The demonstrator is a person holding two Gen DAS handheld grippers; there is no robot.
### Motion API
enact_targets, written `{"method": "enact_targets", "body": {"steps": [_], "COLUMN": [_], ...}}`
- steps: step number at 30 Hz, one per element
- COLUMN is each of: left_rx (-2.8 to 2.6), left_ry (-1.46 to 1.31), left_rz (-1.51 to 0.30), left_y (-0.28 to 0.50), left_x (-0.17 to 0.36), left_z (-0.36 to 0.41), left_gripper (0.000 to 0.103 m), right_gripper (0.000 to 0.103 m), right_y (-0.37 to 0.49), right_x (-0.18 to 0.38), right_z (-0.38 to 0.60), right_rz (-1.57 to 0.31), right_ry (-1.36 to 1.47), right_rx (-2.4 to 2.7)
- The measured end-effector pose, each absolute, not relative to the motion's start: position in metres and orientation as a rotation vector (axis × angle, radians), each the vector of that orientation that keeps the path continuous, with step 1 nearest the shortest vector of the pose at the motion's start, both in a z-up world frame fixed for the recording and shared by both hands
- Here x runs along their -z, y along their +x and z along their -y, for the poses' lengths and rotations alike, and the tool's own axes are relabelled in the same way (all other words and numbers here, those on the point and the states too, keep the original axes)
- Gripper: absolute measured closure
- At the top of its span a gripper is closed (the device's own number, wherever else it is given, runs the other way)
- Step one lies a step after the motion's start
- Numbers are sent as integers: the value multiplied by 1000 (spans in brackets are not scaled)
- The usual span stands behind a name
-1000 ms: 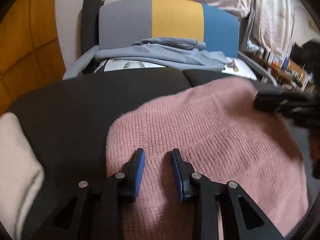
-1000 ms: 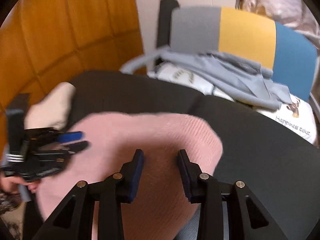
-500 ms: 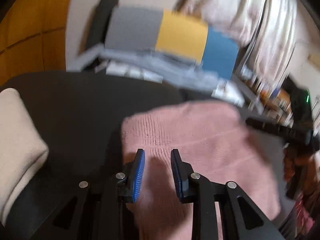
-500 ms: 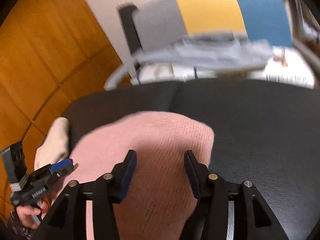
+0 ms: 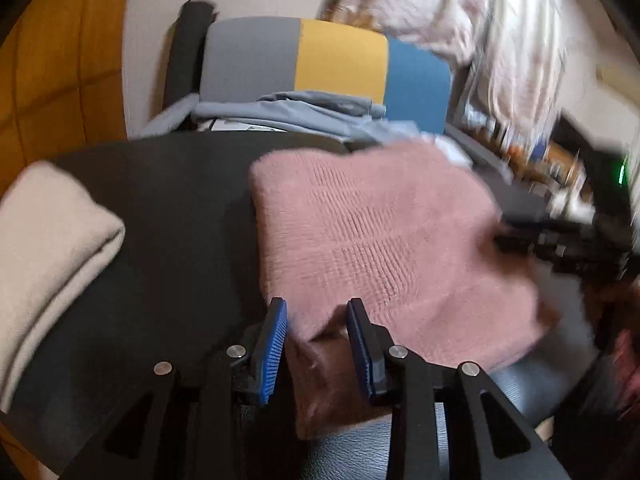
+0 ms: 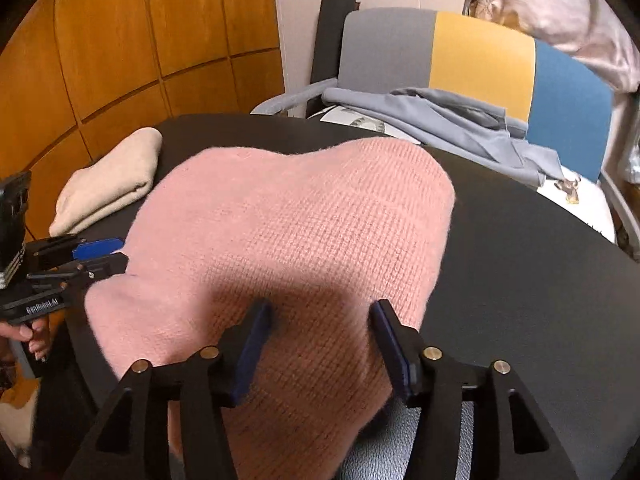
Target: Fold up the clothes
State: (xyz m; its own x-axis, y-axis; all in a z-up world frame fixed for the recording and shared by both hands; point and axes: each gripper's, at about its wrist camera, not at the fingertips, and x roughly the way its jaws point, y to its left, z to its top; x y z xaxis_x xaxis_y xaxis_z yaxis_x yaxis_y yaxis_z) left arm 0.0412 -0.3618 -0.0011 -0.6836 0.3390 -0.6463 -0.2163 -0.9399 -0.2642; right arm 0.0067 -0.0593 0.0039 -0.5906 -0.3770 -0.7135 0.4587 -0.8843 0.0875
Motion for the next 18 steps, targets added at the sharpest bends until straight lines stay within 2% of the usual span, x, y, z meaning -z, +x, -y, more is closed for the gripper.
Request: {"method": "enact_targets", "body": {"steps": [2,3,5,7,8,9,12,14,16,18], "left_rx": [-2638,-2643,-2643,-2617,-2586,-2555,-2554,-2476,-2395,-2352], "left_ry": [-1061,-1061,-1056,-1042,-1017,-994,-1049,-1137,-1254,-1333], "left_rz": [443,487,460,382,363,354,315,416,449,416], "left_y": [38,38,39,42,42,42,29,10,-11,-27], "left_x": [-10,-13,-14,-15,-16,-18,-17,-9,2,9], "left_z": [389,397,399,389,383,377,363,369,372,372], "left_gripper": [71,71,71,72,72,72,72,72,72,72], "right_gripper": [41,41,43,63,67,71,71,71,66,66], "right_y": [13,16,22,28,30,32,31,31,39,49], "right_x": [-12,-16,-25,-33,-34,-32,-26,-22,-15,-5], "right_z": [57,56,53,50,56,68,115,147,176,202], "right_rz": [-85,-55,2,59,50,26,-39,-104,-239,-385], "right_ry": [1036,1024,998,972,971,975,969,944,898,864], "right_rx": [2395,2370,2320,2268,2236,2190,2039,1958,1929,1903]}}
